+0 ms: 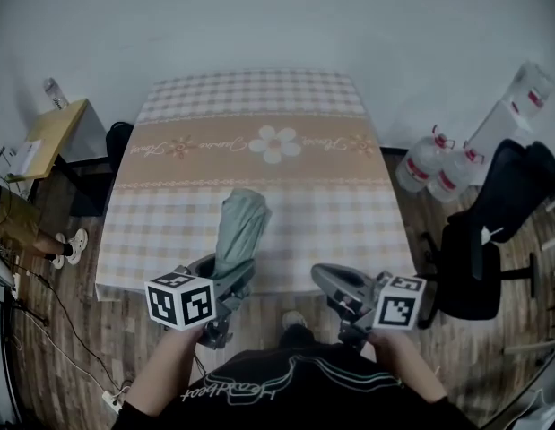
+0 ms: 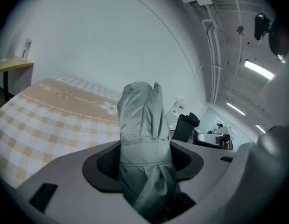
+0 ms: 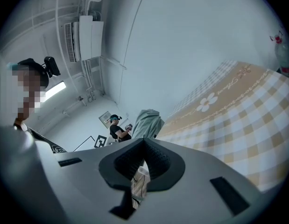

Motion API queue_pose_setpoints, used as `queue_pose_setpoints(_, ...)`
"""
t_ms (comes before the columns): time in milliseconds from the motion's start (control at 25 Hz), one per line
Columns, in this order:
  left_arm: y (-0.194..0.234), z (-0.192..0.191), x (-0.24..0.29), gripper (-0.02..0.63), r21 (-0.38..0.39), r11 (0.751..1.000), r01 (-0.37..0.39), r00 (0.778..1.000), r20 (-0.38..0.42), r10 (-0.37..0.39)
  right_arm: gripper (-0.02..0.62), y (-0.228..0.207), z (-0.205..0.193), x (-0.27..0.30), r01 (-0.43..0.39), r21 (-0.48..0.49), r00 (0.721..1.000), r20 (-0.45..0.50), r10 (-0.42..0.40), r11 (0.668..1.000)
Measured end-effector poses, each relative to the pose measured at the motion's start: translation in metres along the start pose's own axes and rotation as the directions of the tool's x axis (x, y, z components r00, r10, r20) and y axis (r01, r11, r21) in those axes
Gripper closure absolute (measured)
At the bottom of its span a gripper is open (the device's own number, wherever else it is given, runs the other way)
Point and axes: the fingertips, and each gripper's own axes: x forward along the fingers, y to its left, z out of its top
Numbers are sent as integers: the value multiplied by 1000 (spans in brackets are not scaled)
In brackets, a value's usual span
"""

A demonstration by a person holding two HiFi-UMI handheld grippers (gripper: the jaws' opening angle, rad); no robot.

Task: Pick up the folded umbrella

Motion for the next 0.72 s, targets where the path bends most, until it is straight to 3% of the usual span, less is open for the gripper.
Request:
queue_pose_setpoints(280, -42, 21, -58, 345, 35, 998, 61, 991, 119, -64, 585, 39, 7, -6, -18, -74, 999, 29, 20, 997)
queue_pose_setpoints(720, -86, 44, -117, 344, 99, 986, 134, 957, 246, -155, 585, 88, 6, -4, -46, -154, 997, 60, 56, 987)
